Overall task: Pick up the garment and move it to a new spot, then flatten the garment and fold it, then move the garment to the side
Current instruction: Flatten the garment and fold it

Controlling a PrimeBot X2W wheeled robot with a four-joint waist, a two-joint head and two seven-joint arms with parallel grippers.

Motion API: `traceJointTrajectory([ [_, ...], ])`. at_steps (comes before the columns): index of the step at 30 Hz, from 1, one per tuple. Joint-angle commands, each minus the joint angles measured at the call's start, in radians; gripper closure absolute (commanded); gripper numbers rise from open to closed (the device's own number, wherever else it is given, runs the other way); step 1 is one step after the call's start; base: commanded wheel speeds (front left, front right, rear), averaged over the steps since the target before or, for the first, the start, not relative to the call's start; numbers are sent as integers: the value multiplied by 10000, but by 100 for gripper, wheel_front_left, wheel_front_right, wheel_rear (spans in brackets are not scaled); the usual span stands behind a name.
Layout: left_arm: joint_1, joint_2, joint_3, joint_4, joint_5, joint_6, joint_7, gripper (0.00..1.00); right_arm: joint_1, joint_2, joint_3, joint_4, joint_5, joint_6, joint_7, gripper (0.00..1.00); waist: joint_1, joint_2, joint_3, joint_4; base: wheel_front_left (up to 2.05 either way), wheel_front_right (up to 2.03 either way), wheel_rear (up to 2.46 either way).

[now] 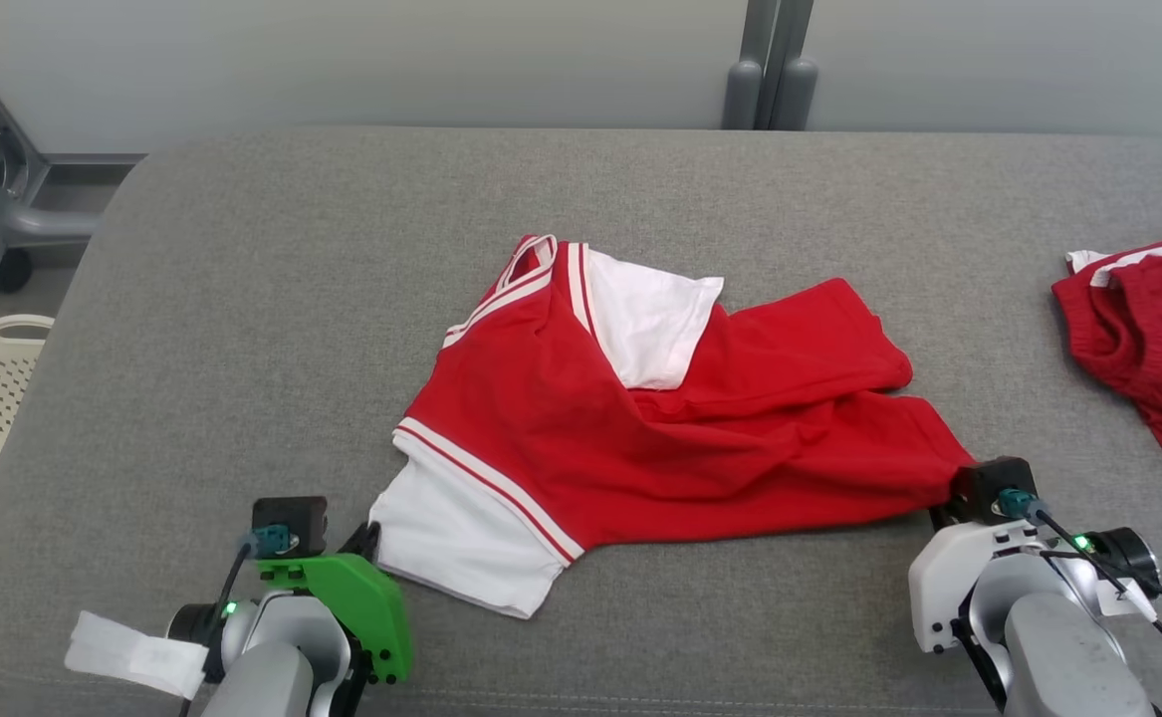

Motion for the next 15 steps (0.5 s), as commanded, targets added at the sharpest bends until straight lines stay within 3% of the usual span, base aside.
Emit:
traceJointTrajectory([
  [1,217,25,144,-338,-130,-18,-210,100,217,-175,128,-280,200,-16,-39,100,-1,0,-182,1,0,0,0],
  [7,728,125,645,-1957,-603,225,-627,100,739,-938,1106,-1593,1005,-16,514,100,-1,0,-510,-52,0,0,0],
  [15,1309,175,1189,-4812,-1072,742,-588,100,1850,-2537,2896,-4730,3465,-16,3061,100,-1,0,-752,-155,0,0,0],
])
